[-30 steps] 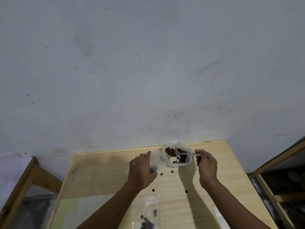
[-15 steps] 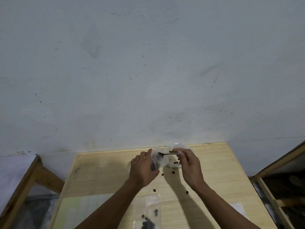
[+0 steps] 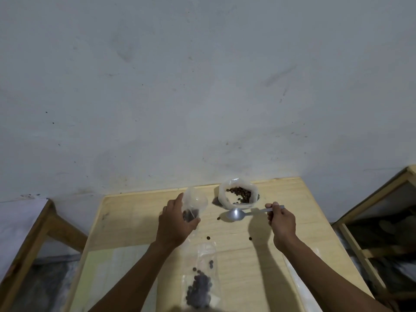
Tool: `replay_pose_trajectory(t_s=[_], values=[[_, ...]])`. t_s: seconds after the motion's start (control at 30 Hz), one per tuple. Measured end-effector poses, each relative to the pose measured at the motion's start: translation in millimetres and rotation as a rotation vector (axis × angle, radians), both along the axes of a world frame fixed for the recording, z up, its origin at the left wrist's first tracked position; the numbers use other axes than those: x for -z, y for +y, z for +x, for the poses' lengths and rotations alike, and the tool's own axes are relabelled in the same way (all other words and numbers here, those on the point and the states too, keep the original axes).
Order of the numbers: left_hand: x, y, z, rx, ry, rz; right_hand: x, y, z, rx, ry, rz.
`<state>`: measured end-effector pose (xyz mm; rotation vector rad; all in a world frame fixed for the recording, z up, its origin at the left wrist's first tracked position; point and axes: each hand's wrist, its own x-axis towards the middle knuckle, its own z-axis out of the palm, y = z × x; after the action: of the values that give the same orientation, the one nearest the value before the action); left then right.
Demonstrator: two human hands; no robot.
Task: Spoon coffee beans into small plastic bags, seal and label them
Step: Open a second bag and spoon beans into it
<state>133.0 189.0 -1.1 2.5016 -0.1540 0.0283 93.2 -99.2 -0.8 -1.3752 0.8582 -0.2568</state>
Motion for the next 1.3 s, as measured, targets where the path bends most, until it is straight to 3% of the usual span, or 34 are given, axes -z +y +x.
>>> replay_pose_trajectory(t_s=[0.3, 0.63, 0.87, 1.07, 1.17, 1.3], values=[[-5, 9, -37, -0.004, 0.03, -0.085, 34, 6, -59, -0.116, 0.149, -0.017], [-18, 1, -57, 0.012, 0.06, -0.145, 20, 15, -69, -0.038, 0.207, -0.001], [-30, -18, -64, 0.054, 0.141, -0.121, -54, 89, -67, -0.713, -0.076, -0.039], [-39, -11, -69, 0.038, 0.283, -0.456, -60, 106, -58, -0.535, -0.094, -0.133], [-44, 3, -69, 0.007, 0.348, -0.662, -64, 106, -60, -0.636, -0.076, -0.118], [-52, 12, -71, -0.036, 0.339, -0.747, -69, 108, -60, -0.738, -0.098, -0.107]])
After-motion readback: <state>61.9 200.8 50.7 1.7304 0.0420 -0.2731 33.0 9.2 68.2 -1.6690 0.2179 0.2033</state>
